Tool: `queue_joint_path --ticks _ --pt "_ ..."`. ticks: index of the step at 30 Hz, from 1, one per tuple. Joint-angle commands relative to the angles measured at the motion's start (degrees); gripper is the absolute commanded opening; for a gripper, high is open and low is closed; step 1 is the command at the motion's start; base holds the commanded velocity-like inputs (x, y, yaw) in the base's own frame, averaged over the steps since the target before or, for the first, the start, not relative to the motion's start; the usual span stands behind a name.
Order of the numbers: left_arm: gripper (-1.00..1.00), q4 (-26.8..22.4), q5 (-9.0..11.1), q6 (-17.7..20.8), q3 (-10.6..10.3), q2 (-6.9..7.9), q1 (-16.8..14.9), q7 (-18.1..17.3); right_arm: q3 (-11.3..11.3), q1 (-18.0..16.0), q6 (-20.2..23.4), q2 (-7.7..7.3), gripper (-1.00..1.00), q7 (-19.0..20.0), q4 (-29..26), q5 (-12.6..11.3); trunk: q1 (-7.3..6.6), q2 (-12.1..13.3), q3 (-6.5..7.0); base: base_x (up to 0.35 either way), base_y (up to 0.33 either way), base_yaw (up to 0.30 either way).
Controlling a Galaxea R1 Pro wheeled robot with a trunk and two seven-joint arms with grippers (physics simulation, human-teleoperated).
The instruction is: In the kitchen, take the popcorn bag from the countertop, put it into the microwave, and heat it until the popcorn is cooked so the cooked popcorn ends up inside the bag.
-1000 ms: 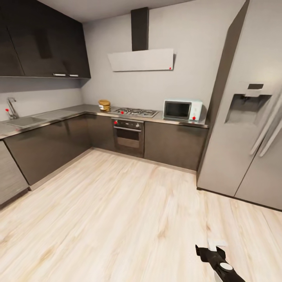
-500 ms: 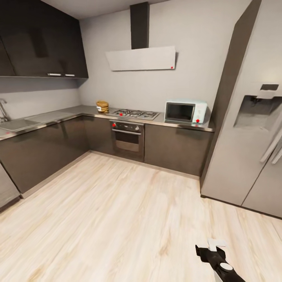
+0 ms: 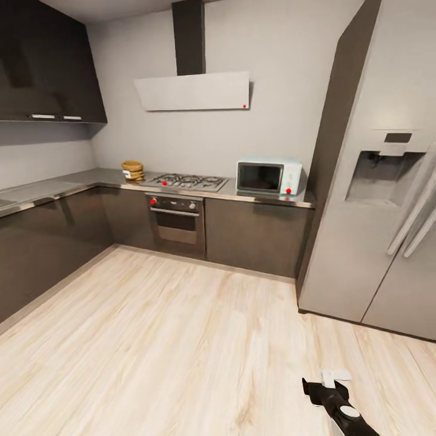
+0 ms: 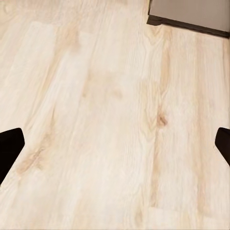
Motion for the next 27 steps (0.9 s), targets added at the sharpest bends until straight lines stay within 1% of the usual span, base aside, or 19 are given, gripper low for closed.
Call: queue_joint_path --ticks 1,7,11,12,15,18,19,22,25,27 --pt "1.0 0.04 0.13 -0.17 0.25 -0.03 -0.03 0.0 -0.16 -0.05 -0.2 0.02 1.0 -0.05 0.05 0.02 0.03 -0.03 -0.05 0.348 0.0 -0.04" --pt "1.0 0.0 -0.41 -0.18 -0.42 -0.12 -0.03 0.0 -0.27 -0.06 -0.04 0.37 1.0 0.04 -0.02 -0.27 0.03 -0.03 -0.04 0.348 0.0 -0.008" --pt "1.0 0.0 -0.71 -0.18 -0.66 -0.12 -0.03 0.0 -0.42 -0.21 -0.14 1.39 1.0 -0.2 -0.32 -0.36 0.03 -0.03 -0.04 0.348 0.0 0.0" --pt "1.0 0.0 -0.75 -0.16 -0.72 -0.13 -0.03 0.0 -0.53 -0.63 0.3 1.57 1.0 -0.17 -2.15 -0.44 0.03 -0.03 -0.04 0.348 0.0 0.0" --pt "1.0 0.0 -0.78 -0.18 -0.64 -0.13 0.09 0.0 -0.5 -1.16 6.91 1.67 1.0 -0.19 -15.61 -0.3 0.03 -0.03 -0.04 0.348 0.0 0.0" --pt "1.0 0.0 -0.47 -0.2 -0.5 -0.13 0.3 0.0 -0.44 -1.26 15.8 1.7 1.0 -0.2 -29.47 -0.19 0.03 -0.03 -0.04 0.348 0.0 0.0" --pt "1.0 0.02 -0.28 -0.19 -0.34 -0.13 0.31 0.0 -0.37 -1.28 21.4 1.69 1.0 -0.2 -38.13 -0.12 0.03 -0.03 -0.04 0.348 0.0 0.0" --pt "1.0 0.0 -0.08 -0.16 -0.23 -0.13 0.11 0.0 -0.26 -1.29 27.26 1.76 1.0 -0.21 -51.1 -0.07 0.03 -0.03 -0.04 0.348 0.0 0.0" --pt "1.0 0.0 -0.04 -0.22 -0.16 -0.13 0.0 0.0 -0.33 -0.88 30.33 1.71 1.0 -0.19 -58.52 -0.24 0.03 -0.03 -0.04 0.348 -0.041 0.0" --pt "1.0 0.0 -0.07 -0.21 -0.17 -0.13 -0.02 0.0 -0.26 -0.65 31.04 1.71 1.0 -0.14 -61.25 -0.28 -0.41 0.78 0.32 0.342 -0.131 0.0"
